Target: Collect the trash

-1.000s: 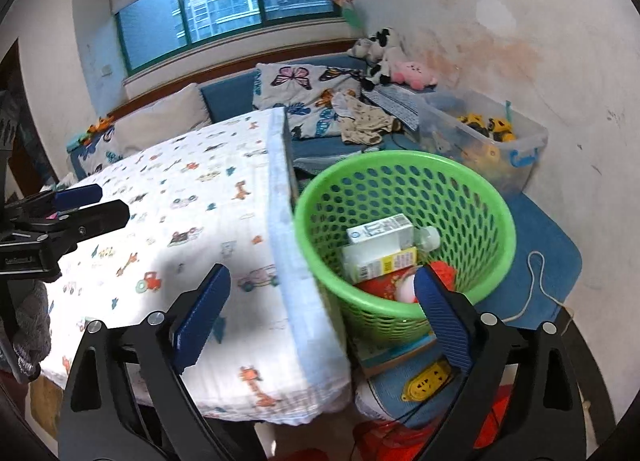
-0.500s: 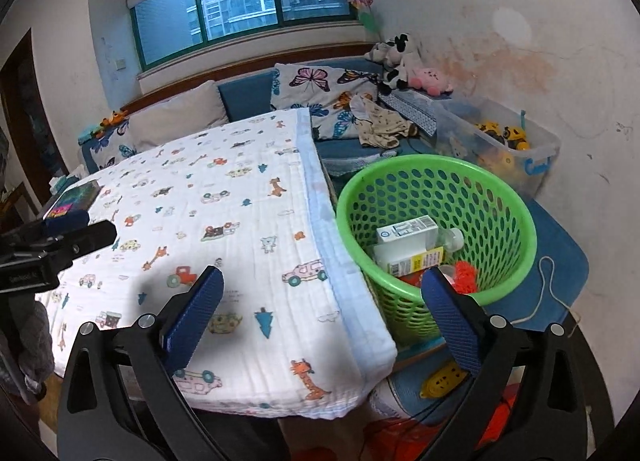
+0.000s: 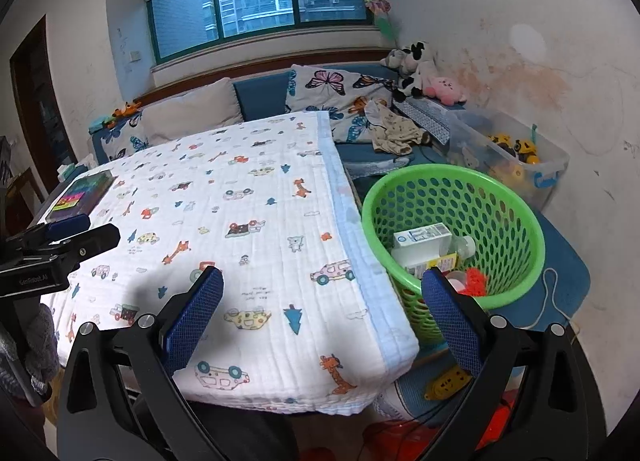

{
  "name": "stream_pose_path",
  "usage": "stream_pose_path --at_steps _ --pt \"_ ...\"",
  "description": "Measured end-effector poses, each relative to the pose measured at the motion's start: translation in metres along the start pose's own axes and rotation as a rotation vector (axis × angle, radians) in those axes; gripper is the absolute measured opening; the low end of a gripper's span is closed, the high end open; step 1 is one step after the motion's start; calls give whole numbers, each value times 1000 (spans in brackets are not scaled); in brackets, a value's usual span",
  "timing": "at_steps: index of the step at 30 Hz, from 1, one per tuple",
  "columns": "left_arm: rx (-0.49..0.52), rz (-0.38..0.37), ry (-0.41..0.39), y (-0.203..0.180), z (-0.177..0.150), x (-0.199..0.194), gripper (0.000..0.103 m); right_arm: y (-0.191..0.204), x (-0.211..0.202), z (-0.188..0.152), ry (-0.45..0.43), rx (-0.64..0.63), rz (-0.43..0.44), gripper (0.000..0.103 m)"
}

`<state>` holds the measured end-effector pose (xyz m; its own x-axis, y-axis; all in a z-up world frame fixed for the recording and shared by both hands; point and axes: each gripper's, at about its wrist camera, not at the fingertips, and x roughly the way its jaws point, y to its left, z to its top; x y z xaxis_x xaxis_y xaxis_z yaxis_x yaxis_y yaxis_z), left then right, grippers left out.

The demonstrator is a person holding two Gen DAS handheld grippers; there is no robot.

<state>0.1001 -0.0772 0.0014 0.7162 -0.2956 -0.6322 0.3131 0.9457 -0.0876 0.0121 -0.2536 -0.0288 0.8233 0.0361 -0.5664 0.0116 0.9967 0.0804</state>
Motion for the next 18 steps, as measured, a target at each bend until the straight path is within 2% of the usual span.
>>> stream_pose_path --at_steps 18 --pt "-17 5 -13 4 -7 -6 95 5 1 1 5 -6 6 98"
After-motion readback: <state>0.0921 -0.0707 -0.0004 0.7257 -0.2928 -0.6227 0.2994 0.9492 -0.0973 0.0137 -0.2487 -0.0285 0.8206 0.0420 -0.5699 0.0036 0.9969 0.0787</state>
